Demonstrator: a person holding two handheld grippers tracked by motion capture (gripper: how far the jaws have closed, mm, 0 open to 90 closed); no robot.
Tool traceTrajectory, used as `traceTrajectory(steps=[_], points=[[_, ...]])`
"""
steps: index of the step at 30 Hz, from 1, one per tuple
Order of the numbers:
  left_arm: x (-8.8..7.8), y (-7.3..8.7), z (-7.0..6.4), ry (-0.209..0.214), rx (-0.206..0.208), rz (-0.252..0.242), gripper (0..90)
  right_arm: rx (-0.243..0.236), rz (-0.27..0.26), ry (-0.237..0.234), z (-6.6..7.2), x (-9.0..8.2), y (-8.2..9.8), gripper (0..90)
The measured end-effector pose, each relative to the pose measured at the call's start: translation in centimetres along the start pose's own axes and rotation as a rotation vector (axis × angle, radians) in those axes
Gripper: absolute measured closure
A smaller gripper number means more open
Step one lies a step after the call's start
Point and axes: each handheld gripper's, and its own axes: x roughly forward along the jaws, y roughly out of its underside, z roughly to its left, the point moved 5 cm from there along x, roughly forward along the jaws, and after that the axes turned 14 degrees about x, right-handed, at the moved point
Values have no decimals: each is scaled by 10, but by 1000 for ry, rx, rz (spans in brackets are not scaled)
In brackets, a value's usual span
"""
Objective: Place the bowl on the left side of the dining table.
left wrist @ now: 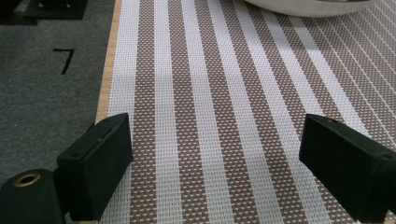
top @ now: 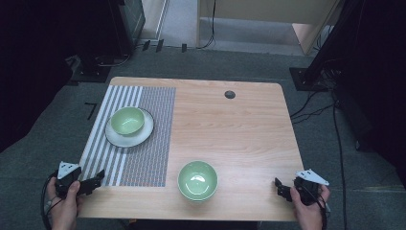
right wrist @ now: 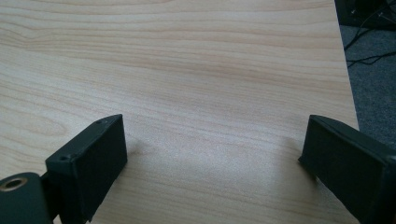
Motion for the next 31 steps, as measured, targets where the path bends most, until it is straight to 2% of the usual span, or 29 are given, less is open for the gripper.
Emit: traceTrajectory(steps=[5,10,31], points=[[1,0,-2,-14,21,15,89,0,0,0,0,0,0,63],[3,0,-5,-41,69,45,89,0,0,0,0,0,0,63],[3,0,-6,-48,64,47,89,2,1,0,0,0,0,62]])
